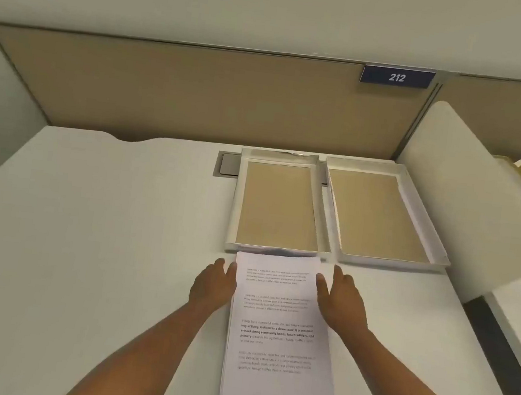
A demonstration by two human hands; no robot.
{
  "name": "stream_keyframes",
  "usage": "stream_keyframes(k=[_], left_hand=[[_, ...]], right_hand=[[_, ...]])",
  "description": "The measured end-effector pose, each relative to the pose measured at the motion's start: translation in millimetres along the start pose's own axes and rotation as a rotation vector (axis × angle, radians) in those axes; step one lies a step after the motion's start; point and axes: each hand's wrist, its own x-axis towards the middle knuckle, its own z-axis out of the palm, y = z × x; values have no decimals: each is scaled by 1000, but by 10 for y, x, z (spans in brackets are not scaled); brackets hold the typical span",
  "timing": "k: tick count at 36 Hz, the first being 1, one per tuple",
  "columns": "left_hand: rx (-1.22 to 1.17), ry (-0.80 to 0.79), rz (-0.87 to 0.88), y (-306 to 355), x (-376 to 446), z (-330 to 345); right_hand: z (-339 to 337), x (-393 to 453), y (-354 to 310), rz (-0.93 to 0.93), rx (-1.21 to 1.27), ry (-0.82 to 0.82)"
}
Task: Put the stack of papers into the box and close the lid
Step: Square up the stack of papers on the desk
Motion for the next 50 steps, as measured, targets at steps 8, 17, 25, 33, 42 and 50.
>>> stream_keyframes(k=[8,17,25,33,42,50], left_hand=[[-362,-235,-266,-199,-30,94],[-349,-159,-239,-221,-45,299],[-330,-121,-224,-272,-15,365],[-212,-60,-173,-289,-32,433],[-155,-24,-160,-291,-16,462],[-203,-26,-176,-304,-16,473]], right_hand=[[234,-65,194,238,112,-205],[299,-29,43,431,471,-219],[284,182,69,461,591,-315],[277,164,31,412,485,-309],[201,259,51,405,724,-451],[239,90,116,207,654,-402]])
